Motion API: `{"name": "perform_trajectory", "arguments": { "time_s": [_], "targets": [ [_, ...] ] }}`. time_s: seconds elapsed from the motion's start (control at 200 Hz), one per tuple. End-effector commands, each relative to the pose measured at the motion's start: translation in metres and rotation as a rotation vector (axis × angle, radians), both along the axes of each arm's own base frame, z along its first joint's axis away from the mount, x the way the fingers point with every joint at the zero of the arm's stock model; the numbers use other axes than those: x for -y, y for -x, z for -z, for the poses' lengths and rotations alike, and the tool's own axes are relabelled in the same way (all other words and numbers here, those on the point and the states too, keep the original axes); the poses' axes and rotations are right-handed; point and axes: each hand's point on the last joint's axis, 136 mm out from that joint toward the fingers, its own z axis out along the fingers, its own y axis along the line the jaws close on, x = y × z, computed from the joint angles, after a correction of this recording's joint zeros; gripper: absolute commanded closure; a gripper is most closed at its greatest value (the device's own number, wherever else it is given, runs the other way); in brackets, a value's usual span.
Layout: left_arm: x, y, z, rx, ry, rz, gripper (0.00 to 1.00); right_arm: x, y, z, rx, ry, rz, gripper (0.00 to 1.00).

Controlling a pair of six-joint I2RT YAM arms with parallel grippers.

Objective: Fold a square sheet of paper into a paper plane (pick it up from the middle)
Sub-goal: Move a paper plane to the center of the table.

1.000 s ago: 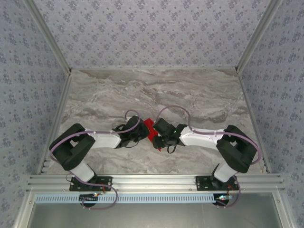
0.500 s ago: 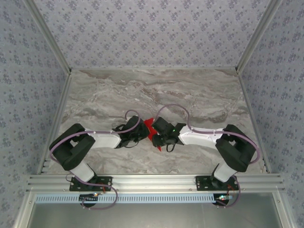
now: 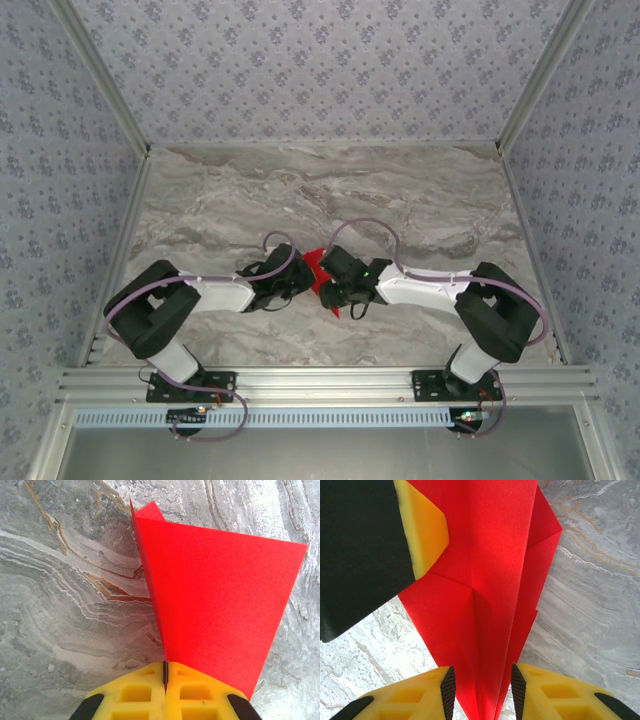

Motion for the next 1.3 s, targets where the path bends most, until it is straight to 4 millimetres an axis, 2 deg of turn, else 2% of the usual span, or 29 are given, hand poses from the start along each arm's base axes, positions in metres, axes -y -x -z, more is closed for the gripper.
{"name": "perform_trajectory", "arguments": {
  "time_s": [0.0, 0.165, 0.46, 0.779, 0.884, 1.109, 1.294],
  "targets": [
    [0.003, -0.006, -0.009, 0.014, 0.023, -0.011, 1.00, 0.000, -0.009, -0.002, 0.012, 0.018, 0.023, 0.62],
    [0.003, -0.006, -0.009, 0.013, 0.024, -0.008, 1.00, -0.003, -0.009, 0.001, 0.001, 0.021, 0.010, 0.64],
    [0.003, -0.005, -0.008, 0.012, 0.024, -0.010, 1.00, 0.000, -0.013, 0.006, 0.004, 0.049, 0.020, 0.57],
    [0.002, -0.004, -0.008, 0.009, 0.022, -0.010, 1.00, -0.003, -0.014, 0.012, -0.003, 0.060, 0.011, 0.60],
    [0.002, -0.005, -0.009, 0.011, 0.023, -0.009, 1.00, 0.001, -0.016, 0.010, 0.008, 0.073, 0.026, 0.60],
    [0.002, -0.005, -0.009, 0.012, 0.021, -0.010, 1.00, 0.012, -0.019, 0.003, 0.038, 0.078, 0.055, 0.52],
    [0.002, -0.004, -0.008, 0.012, 0.021, -0.010, 1.00, 0.005, -0.015, 0.008, 0.009, 0.064, 0.027, 0.56]
  ]
}}
